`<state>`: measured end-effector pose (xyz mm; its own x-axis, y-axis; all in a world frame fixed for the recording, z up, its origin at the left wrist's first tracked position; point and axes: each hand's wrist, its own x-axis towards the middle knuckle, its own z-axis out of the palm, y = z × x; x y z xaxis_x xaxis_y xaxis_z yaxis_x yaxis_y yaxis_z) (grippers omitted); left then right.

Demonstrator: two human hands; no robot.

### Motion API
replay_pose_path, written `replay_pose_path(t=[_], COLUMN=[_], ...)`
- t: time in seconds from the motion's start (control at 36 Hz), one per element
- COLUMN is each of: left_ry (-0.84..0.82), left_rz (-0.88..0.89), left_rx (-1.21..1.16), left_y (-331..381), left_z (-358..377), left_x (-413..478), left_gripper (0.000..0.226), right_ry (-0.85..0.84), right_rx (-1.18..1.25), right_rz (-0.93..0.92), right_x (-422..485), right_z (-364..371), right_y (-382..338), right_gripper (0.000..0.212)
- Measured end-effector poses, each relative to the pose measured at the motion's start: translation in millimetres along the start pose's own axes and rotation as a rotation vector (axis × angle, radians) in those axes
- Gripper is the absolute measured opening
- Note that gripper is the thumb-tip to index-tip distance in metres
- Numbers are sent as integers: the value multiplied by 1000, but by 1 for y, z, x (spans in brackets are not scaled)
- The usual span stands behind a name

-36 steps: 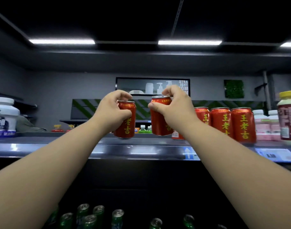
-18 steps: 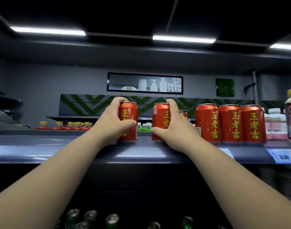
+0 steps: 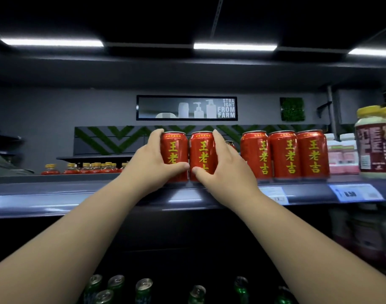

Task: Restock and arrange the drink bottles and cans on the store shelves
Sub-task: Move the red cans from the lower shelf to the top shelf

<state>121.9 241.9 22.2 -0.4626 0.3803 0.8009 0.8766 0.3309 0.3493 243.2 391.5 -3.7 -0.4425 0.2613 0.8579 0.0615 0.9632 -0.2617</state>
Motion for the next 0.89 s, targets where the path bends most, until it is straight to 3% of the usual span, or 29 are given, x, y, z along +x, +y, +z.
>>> replay_pose_path(t=[0.11, 0.22, 0.44, 0.61, 0.89], left_ry=[0, 1, -20, 18, 79], left_rz=[-17, -30, -44, -85, -34], left_rx=[14, 28, 73, 144, 279], left_y=[10, 21, 50, 64, 64], left_z=[7, 14, 37, 55, 64], left_x=[-2, -4, -8, -9, -20], left_gripper=[103, 102, 118, 135, 124], right_ry=[212, 344, 232, 116, 38], right_rx=[35, -113, -360, -337, -318], right_rz=[-156, -241, -24, 84, 135], right_x=[-15, -23, -19, -23, -22], right_z=[-6, -17, -57, -59, -61], right_y=[14, 42, 87, 95, 99], right_gripper=[63, 55, 72, 80, 87])
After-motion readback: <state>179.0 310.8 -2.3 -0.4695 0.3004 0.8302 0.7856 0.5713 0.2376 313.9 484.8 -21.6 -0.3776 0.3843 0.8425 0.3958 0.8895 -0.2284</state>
